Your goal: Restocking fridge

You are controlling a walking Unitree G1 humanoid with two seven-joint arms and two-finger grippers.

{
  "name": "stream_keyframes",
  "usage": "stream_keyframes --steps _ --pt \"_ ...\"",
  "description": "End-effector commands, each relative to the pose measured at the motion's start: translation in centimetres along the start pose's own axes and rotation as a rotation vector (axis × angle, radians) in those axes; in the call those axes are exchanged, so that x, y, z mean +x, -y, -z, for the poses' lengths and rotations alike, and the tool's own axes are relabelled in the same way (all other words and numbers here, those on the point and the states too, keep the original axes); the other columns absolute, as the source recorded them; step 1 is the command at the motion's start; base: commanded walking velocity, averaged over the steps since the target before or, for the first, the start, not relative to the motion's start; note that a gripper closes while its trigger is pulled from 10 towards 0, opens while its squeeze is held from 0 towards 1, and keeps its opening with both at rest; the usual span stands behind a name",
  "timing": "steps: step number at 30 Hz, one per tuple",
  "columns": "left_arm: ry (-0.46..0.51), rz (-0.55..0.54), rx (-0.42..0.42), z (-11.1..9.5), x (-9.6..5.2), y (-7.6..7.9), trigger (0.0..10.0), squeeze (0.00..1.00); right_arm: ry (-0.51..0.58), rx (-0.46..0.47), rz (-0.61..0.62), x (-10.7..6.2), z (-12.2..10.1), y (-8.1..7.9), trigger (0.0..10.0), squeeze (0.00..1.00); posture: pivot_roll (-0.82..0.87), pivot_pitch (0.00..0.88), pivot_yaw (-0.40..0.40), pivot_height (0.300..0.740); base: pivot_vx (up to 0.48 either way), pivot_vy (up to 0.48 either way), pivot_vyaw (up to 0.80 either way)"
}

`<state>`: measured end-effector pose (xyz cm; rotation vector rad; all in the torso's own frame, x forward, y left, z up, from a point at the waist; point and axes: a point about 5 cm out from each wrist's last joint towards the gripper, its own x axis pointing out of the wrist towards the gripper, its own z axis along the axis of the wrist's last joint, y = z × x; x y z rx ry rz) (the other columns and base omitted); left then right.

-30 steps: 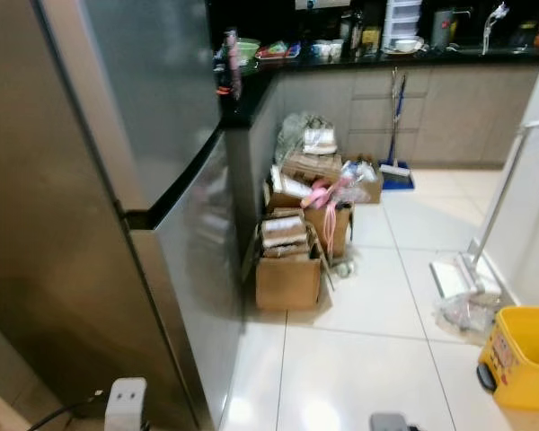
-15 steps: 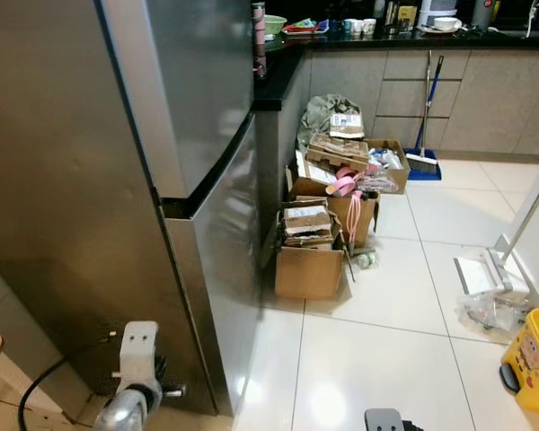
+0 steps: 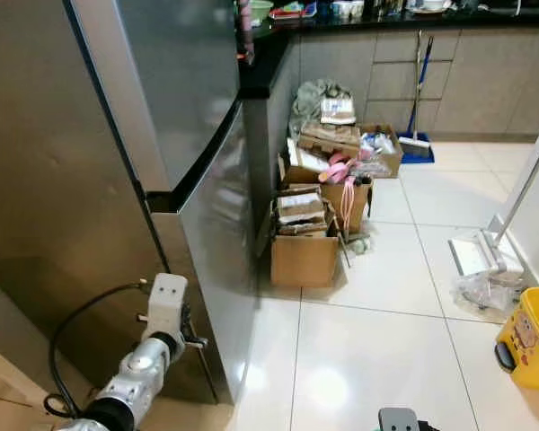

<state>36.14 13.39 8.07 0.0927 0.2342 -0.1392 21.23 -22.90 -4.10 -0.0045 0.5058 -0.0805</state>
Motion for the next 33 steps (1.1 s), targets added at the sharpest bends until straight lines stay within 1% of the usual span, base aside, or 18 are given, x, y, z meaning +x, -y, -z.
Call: stream_keyframes --steps 1,2,3,4,5,6,7,8,11,14,17,19,20,21,22,23,27,33 --pt "-0.023 -0.026 0.025 -0.1 0.0 -1.5 0.0 0.00 0.002 0.025 0.011 -0.3 0.4 -0.2 10.0 0.00 -0.10 0.193 0.092 0.740 0.000 0.000 0.00" --pt "-0.023 -0.026 0.025 -0.1 0.0 -1.5 0.0 0.00 0.002 0.025 0.011 -0.3 0.4 -0.2 10.0 0.00 -0.10 0.193 0.092 0.740 0.000 0.000 0.00" --pt "-0.017 -0.027 0.033 -0.7 0.2 -1.9 0.0 0.00 0.001 0.028 0.008 -0.4 0.5 -0.3 10.0 0.00 -0.10 0.198 0.087 0.740 0.000 0.000 0.00" --pt "-0.012 -0.027 0.049 -1.0 0.3 -2.2 3.3 0.00 -0.003 0.028 0.004 -0.4 0.7 -0.4 10.0 0.00 -0.10 0.199 0.085 0.740 0.000 0.000 0.00" --pt "-0.012 -0.027 0.049 -1.0 0.3 -2.2 3.3 0.00 -0.003 0.028 0.004 -0.4 0.7 -0.4 10.0 0.00 -0.10 0.199 0.085 0.740 0.000 0.000 0.00" --pt "-0.010 -0.024 0.082 -1.5 0.4 -2.6 5.7 0.00 -0.010 0.027 -0.001 -0.6 0.9 -0.5 10.0 0.00 -0.10 0.201 0.083 0.740 0.000 0.000 0.00" --pt "-0.010 -0.024 0.099 -1.7 0.4 -2.8 10.0 0.00 -0.013 0.025 -0.003 -0.6 1.0 -0.5 10.0 0.00 -0.09 0.205 0.080 0.740 0.000 0.000 0.00" --pt "-0.010 -0.029 0.117 -2.0 0.5 -3.0 10.0 0.00 -0.016 0.024 -0.003 -0.6 1.0 -0.4 10.0 0.00 -0.09 0.205 0.080 0.740 0.000 0.000 0.00" --pt "-0.011 -0.034 0.127 -2.2 0.6 -3.2 10.0 0.00 -0.017 0.024 -0.004 -0.6 1.1 -0.4 10.0 0.00 -0.09 0.210 0.078 0.740 0.000 0.000 0.00" --pt "-0.019 -0.097 0.184 -3.2 0.8 -4.4 10.0 0.00 -0.016 0.023 -0.003 -0.6 0.9 -0.4 10.0 0.00 -0.10 0.220 0.082 0.740 0.000 0.000 0.00" --pt "-0.023 -0.129 0.197 -3.5 0.8 -4.9 10.0 0.00 -0.014 0.024 -0.002 -0.6 0.9 -0.4 10.0 0.00 -0.10 0.220 0.082 0.740 0.000 0.000 0.00" --pt "-0.033 -0.170 0.219 -3.7 0.8 -5.4 10.0 0.00 -0.014 0.023 -0.002 -0.6 0.9 -0.3 10.0 0.00 -0.09 0.226 0.082 0.740 0.000 0.000 0.00" --pt "-0.033 -0.170 0.219 -3.7 0.8 -5.4 10.0 0.00 -0.014 0.023 -0.002 -0.6 0.9 -0.3 10.0 0.00 -0.09 0.226 0.082 0.740 0.000 0.000 0.00" --pt "-0.038 -0.189 0.224 -3.8 0.8 -5.6 10.0 0.00 -0.015 0.023 -0.002 -0.6 0.9 -0.3 10.0 0.00 -0.09 0.226 0.082 0.740 0.000 0.000 0.00" --pt "-0.042 -0.223 0.212 -3.9 0.7 -6.1 10.0 0.00 -0.017 0.023 -0.003 -0.6 1.0 -0.4 10.0 0.00 -0.09 0.229 0.084 0.740 0.000 0.000 0.00" --pt "-0.043 -0.236 0.205 -4.0 0.7 -6.2 10.0 0.00 -0.018 0.023 -0.004 -0.6 1.0 -0.4 10.0 0.00 -0.09 0.229 0.084 0.740 0.000 0.000 0.00" --pt "-0.042 -0.253 0.194 -4.1 0.7 -6.4 10.0 0.00 -0.021 0.025 -0.003 -0.7 1.1 -0.4 10.0 0.00 -0.09 0.232 0.090 0.740 0.000 0.000 0.00" --pt "-0.040 -0.321 0.205 -4.5 0.7 -7.0 10.0 0.00 -0.018 0.038 0.004 -0.7 1.1 -0.5 10.0 0.00 -0.09 0.236 0.099 0.740 0.000 0.000 0.00"
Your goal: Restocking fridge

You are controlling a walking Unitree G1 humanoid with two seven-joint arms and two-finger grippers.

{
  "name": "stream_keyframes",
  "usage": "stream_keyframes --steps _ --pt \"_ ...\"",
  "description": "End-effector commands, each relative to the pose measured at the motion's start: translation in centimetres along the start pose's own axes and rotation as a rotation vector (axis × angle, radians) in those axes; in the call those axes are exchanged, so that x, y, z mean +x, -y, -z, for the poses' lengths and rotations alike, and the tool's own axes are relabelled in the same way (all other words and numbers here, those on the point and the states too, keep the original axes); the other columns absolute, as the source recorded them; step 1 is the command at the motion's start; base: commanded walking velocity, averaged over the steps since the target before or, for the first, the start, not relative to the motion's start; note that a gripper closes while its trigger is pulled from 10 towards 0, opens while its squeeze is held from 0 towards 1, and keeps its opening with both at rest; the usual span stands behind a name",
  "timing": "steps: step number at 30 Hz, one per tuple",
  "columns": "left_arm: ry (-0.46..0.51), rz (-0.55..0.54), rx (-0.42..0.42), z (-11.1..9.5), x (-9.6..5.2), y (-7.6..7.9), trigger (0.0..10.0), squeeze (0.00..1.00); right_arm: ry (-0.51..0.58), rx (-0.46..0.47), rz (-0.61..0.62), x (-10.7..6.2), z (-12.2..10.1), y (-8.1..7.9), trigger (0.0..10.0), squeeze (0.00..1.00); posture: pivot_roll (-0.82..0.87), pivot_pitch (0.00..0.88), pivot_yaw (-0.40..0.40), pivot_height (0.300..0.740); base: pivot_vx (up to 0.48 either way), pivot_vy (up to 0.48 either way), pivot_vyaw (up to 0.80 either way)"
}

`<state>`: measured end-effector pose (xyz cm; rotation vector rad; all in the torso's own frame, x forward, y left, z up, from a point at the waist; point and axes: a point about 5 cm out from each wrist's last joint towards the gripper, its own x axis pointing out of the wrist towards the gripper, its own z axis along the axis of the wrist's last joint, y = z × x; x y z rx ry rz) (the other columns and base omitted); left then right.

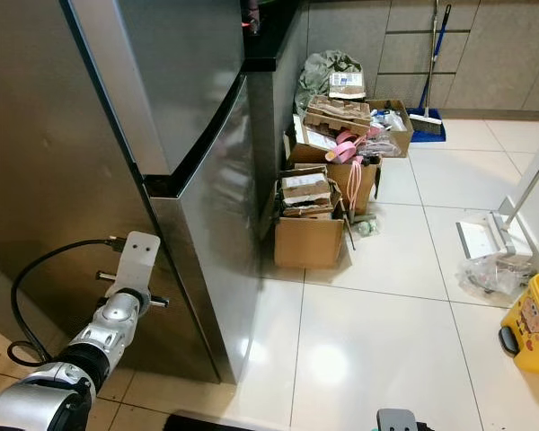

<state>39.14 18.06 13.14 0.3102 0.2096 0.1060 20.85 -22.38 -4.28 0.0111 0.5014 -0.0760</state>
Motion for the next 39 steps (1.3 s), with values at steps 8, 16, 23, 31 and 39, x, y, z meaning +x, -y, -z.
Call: stream_keyframes --steps 8,16,23,31,39 --pt "-0.036 -0.142 -0.004 0.4 0.1 -2.2 10.0 0.00 -0.019 0.025 0.012 -0.4 0.7 0.0 10.0 0.00 -0.09 0.238 0.094 0.740 0.000 0.000 0.00" --pt "-0.018 -0.126 -0.162 -0.6 0.2 -1.4 10.0 0.00 -0.011 0.020 0.015 -0.3 0.5 0.2 10.0 0.00 -0.09 0.240 0.094 0.740 0.000 0.000 0.00" --pt "0.010 -0.086 -0.359 -1.5 0.4 -0.8 10.0 0.00 -0.004 0.010 0.027 -0.4 0.4 0.3 10.0 0.00 -0.09 0.245 0.097 0.740 0.000 0.000 0.00" --pt "0.074 -0.004 -0.398 -2.9 0.4 0.1 10.0 0.00 -0.007 0.013 0.024 -0.5 0.6 0.1 10.0 0.00 -0.09 0.246 0.099 0.740 0.000 0.000 0.00" --pt "0.113 0.097 -0.407 -4.0 0.5 1.1 10.0 0.00 -0.005 0.006 0.025 -0.6 0.7 0.4 10.0 0.00 -0.09 0.267 0.104 0.740 0.000 0.000 0.00"
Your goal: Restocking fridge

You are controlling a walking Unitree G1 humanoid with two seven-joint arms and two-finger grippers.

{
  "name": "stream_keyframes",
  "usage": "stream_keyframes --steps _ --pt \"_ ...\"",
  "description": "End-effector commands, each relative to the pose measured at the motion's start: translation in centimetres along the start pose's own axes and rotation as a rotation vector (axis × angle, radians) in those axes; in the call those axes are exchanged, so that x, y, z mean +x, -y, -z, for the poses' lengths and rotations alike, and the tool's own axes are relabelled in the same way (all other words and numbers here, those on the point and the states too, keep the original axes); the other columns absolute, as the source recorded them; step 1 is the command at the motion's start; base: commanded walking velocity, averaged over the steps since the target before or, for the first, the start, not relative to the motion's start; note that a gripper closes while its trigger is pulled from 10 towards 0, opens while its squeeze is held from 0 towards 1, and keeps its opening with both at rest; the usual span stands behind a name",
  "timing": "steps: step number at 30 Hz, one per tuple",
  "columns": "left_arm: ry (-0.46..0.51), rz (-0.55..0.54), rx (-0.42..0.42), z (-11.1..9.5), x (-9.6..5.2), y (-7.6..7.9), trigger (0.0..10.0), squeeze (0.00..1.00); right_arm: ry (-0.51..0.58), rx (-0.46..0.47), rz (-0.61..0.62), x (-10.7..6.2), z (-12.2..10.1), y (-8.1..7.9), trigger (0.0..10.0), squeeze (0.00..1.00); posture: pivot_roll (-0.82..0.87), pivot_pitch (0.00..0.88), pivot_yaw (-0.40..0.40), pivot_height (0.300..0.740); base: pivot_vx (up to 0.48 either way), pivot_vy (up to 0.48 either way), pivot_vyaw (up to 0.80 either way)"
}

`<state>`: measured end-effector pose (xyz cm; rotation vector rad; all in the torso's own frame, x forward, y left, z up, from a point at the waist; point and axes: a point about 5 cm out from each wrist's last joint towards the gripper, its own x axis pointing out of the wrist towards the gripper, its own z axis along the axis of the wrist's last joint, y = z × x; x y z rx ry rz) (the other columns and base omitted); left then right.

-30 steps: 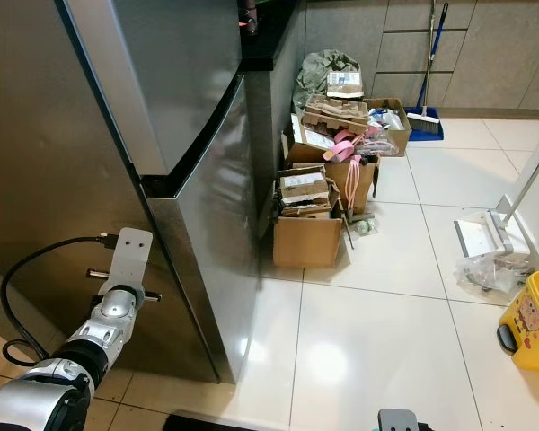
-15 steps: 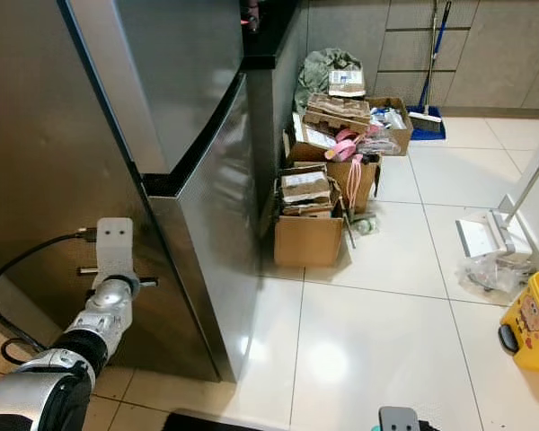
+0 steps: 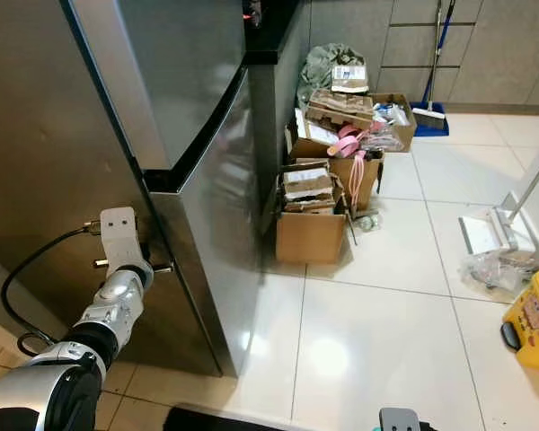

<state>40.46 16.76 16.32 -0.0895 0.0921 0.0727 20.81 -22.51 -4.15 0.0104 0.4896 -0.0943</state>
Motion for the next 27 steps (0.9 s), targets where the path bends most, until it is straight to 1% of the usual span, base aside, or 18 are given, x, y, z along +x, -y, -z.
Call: stream_keyframes --steps 1,6,8,11,12,13,14,16,19,22,27 --pt "0.002 0.059 -0.001 0.0 0.0 1.0 10.0 0.00 -0.017 0.000 0.008 -0.6 0.8 0.3 10.0 0.00 -0.09 0.272 0.107 0.740 0.000 0.000 0.00" --pt "-0.015 0.153 0.026 0.3 -0.1 1.7 10.0 0.00 -0.012 -0.002 0.011 -0.9 1.0 0.5 10.0 0.00 -0.10 0.279 0.112 0.740 0.000 0.000 0.00" --pt "-0.022 0.220 0.052 0.5 -0.2 2.4 10.0 0.00 -0.010 -0.002 0.013 -1.0 1.0 0.5 10.0 0.00 -0.10 0.279 0.112 0.740 0.000 0.000 0.00" --pt "-0.028 0.284 0.080 0.8 -0.4 3.1 10.0 0.00 -0.010 -0.001 0.018 -1.1 1.1 0.6 10.0 0.00 -0.11 0.280 0.120 0.740 0.000 0.000 0.00" --pt "-0.028 0.284 0.080 0.8 -0.4 3.1 10.0 0.00 -0.010 -0.001 0.018 -1.1 1.1 0.6 10.0 0.00 -0.11 0.280 0.120 0.740 0.000 0.000 0.00" --pt "-0.031 0.318 0.098 1.0 -0.5 3.6 10.0 0.00 -0.010 -0.001 0.020 -1.1 1.2 0.7 10.0 0.00 -0.11 0.278 0.120 0.740 0.000 0.000 0.00" --pt "-0.031 0.318 0.098 1.0 -0.5 3.6 10.0 0.00 -0.010 -0.001 0.020 -1.1 1.2 0.7 10.0 0.00 -0.11 0.278 0.120 0.740 0.000 0.000 0.00" --pt "-0.034 0.356 0.093 1.2 -0.6 4.3 10.0 0.00 -0.013 0.000 0.021 -1.2 1.3 0.7 10.0 0.00 -0.11 0.276 0.119 0.740 0.000 0.000 0.00" --pt "-0.034 0.365 0.085 1.2 -0.6 4.4 10.0 0.00 -0.014 0.000 0.021 -1.2 1.3 0.7 10.0 0.00 -0.11 0.276 0.119 0.740 0.000 0.000 0.00" --pt "-0.036 0.409 0.089 1.2 -0.7 5.1 10.0 0.00 -0.012 -0.003 0.019 -1.1 1.1 0.7 10.0 0.00 -0.11 0.276 0.118 0.740 0.000 0.000 0.00" --pt "-0.039 0.438 0.080 1.0 -0.7 5.5 10.0 0.00 -0.005 -0.007 0.020 -1.0 0.9 0.8 10.0 0.00 -0.12 0.278 0.121 0.740 0.000 0.000 0.00"
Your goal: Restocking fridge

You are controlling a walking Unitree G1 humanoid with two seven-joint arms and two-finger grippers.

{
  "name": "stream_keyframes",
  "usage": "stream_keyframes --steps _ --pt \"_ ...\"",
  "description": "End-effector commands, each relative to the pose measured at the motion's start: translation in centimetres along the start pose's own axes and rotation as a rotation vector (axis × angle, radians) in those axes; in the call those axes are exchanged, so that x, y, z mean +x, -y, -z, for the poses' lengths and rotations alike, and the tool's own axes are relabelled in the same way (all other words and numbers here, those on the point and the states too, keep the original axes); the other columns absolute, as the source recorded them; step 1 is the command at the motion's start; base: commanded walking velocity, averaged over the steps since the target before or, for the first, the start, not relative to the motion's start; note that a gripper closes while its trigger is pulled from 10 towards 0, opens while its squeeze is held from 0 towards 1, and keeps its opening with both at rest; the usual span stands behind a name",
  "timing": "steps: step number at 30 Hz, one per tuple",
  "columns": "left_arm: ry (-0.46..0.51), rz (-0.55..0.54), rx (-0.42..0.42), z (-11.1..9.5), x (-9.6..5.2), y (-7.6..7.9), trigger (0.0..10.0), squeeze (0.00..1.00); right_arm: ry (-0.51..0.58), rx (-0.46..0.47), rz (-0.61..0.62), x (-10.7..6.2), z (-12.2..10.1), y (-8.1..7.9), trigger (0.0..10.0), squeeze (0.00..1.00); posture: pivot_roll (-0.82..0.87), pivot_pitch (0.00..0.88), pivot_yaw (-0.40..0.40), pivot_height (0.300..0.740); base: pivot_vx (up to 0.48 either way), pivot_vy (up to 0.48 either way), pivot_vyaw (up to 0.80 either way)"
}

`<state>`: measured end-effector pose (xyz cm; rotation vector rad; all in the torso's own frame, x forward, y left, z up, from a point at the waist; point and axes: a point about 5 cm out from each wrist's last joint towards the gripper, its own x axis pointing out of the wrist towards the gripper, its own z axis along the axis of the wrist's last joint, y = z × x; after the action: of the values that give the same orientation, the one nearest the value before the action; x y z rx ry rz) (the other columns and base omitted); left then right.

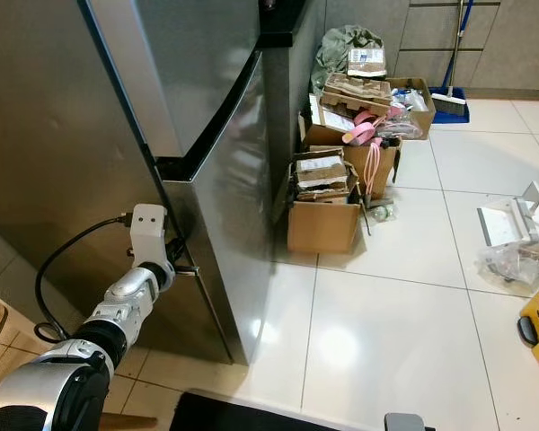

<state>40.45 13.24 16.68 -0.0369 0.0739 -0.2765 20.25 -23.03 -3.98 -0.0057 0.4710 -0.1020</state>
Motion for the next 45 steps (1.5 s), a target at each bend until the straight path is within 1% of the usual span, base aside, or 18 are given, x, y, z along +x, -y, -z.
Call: stream_keyframes --steps 1,12,13,14,15,16,22,28,33,34,35,38,39,40,41,42,43,45 --pt "-0.034 0.106 -0.015 0.7 0.3 2.1 10.0 0.00 -0.020 0.005 0.010 -0.5 0.6 0.3 10.0 0.00 -0.12 0.281 0.126 0.740 0.000 0.000 0.00" --pt "-0.016 0.151 -0.017 -0.2 0.6 2.5 10.0 0.00 0.002 0.003 0.043 -0.6 0.4 1.0 10.0 0.00 -0.15 0.277 0.150 0.740 0.000 0.000 0.00" --pt "-0.015 0.156 -0.015 -0.2 0.6 2.6 10.0 0.25 0.003 0.004 0.045 -0.6 0.4 1.1 10.0 0.00 -0.15 0.277 0.150 0.740 0.000 0.000 0.00" --pt "-0.015 0.156 -0.015 -0.2 0.6 2.6 10.0 0.25 0.003 0.004 0.045 -0.6 0.4 1.1 10.0 0.00 -0.15 0.277 0.150 0.740 0.000 0.000 0.00" --pt "-0.013 0.163 -0.013 -0.3 0.6 2.7 10.0 0.68 0.003 0.005 0.046 -0.6 0.4 1.1 10.0 0.00 -0.15 0.275 0.150 0.740 0.000 0.000 0.00" --pt "-0.012 0.169 -0.013 -0.3 0.7 2.9 10.0 1.00 0.003 0.006 0.047 -0.7 0.4 1.1 10.0 0.00 -0.15 0.273 0.148 0.740 0.000 0.000 0.00" --pt "-0.013 0.196 -0.028 -0.2 0.7 3.3 10.0 1.00 0.004 0.012 0.045 -0.6 0.4 0.8 10.0 0.00 -0.15 0.272 0.153 0.740 0.000 0.000 0.00" --pt "-0.018 0.225 -0.017 -0.1 0.7 3.6 10.0 1.00 0.004 0.015 0.044 -0.6 0.4 0.7 10.0 0.00 -0.15 0.274 0.156 0.740 0.000 0.000 0.00" --pt "-0.022 0.273 -0.020 0.0 0.7 4.2 10.0 1.00 -0.002 0.017 0.045 -0.8 0.6 0.7 10.0 0.00 -0.15 0.272 0.157 0.740 0.000 0.000 0.00" --pt "-0.048 0.339 0.007 0.6 0.5 4.8 10.0 1.00 -0.012 0.018 0.047 -0.9 0.9 0.7 10.0 0.00 -0.15 0.270 0.161 0.740 0.000 0.000 0.00" --pt "-0.048 0.339 0.007 0.6 0.5 4.8 10.0 1.00 -0.012 0.018 0.047 -0.9 0.9 0.7 10.0 0.00 -0.15 0.270 0.161 0.740 0.000 0.000 0.00" --pt "-0.095 0.423 0.073 2.3 -0.2 5.2 10.0 1.00 -0.032 0.022 0.051 -1.2 1.4 0.8 10.0 0.00 -0.15 0.253 0.157 0.740 0.000 0.000 0.00" --pt "-0.116 0.435 0.094 3.2 -0.5 5.0 10.0 0.93 -0.039 0.021 0.051 -1.3 1.6 0.9 10.0 0.00 -0.15 0.247 0.154 0.740 0.000 0.000 0.00" --pt "-0.129 0.439 0.104 3.7 -0.8 4.9 10.0 0.93 -0.044 0.020 0.050 -1.4 1.7 0.9 10.0 0.00 -0.15 0.244 0.152 0.740 0.000 0.000 0.00" --pt "-0.129 0.439 0.104 3.7 -0.8 4.9 10.0 0.93 -0.044 0.020 0.050 -1.4 1.7 0.9 10.0 0.00 -0.15 0.244 0.152 0.740 0.000 0.000 0.00" --pt "-0.164 0.352 0.072 5.6 -1.6 3.4 10.0 0.00 -0.057 0.018 0.041 -1.5 2.0 0.9 10.0 0.00 -0.15 0.231 0.146 0.740 0.000 0.000 0.00" --pt "-0.164 0.352 0.072 5.6 -1.6 3.4 10.0 0.00 -0.057 0.018 0.041 -1.5 2.0 0.9 10.0 0.00 -0.15 0.231 0.146 0.740 0.000 0.000 0.00" --pt "-0.218 0.167 0.039 8.1 -3.1 0.8 10.0 0.00 -0.077 0.020 0.023 -1.4 2.2 0.7 10.0 0.00 -0.16 0.211 0.135 0.740 0.000 0.000 0.00"
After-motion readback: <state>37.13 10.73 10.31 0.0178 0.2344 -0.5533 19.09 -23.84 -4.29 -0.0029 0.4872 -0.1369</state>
